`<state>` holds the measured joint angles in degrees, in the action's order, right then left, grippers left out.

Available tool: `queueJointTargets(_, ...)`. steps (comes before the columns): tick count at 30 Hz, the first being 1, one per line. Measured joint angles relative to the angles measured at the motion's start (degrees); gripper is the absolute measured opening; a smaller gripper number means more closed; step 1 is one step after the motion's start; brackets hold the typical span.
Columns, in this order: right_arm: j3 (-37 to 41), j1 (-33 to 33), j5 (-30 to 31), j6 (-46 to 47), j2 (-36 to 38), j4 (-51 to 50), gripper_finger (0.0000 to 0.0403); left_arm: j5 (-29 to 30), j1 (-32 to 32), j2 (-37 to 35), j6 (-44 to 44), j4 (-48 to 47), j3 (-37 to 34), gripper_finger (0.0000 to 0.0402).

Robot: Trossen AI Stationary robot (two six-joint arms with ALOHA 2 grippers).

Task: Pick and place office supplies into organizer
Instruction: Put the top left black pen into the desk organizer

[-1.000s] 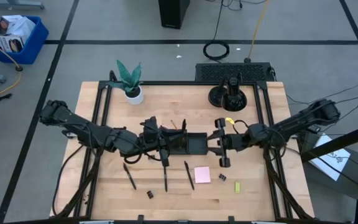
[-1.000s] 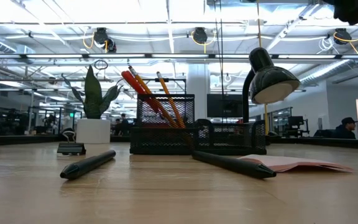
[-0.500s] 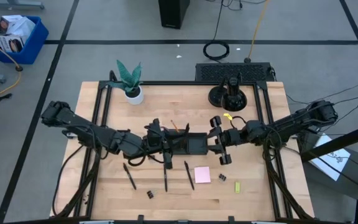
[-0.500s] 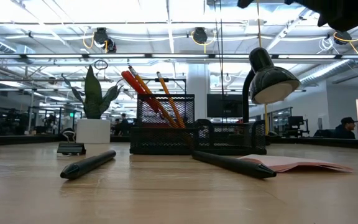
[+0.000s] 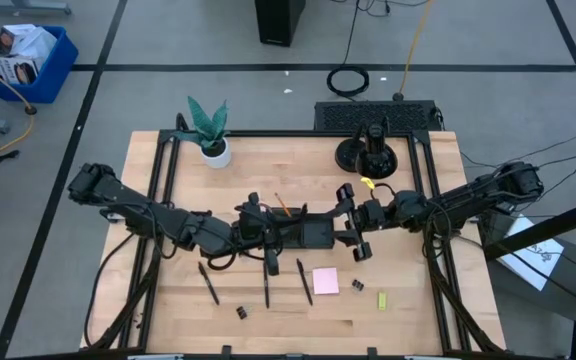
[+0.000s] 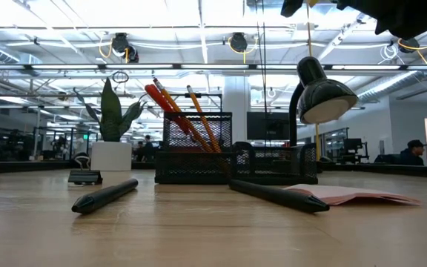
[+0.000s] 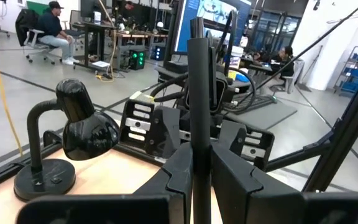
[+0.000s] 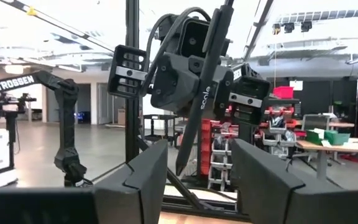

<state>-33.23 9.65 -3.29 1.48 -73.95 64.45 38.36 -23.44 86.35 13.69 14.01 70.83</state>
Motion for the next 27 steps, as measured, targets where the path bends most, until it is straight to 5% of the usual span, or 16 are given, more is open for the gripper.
queueJointTargets(8, -3.2, 0.1, -1.7, 6.7, -4.2, 0.9, 0.0175, 0.0, 0.0, 0.0, -0.1, 0.0, 0.0, 0.0053)
queueJointTargets(27, -8.8, -1.0, -1.5, 6.6, -8.6, -3.0, 0.0179, 0.5, -1.0, 0.0, -2.6, -0.5, 0.0, 0.0053)
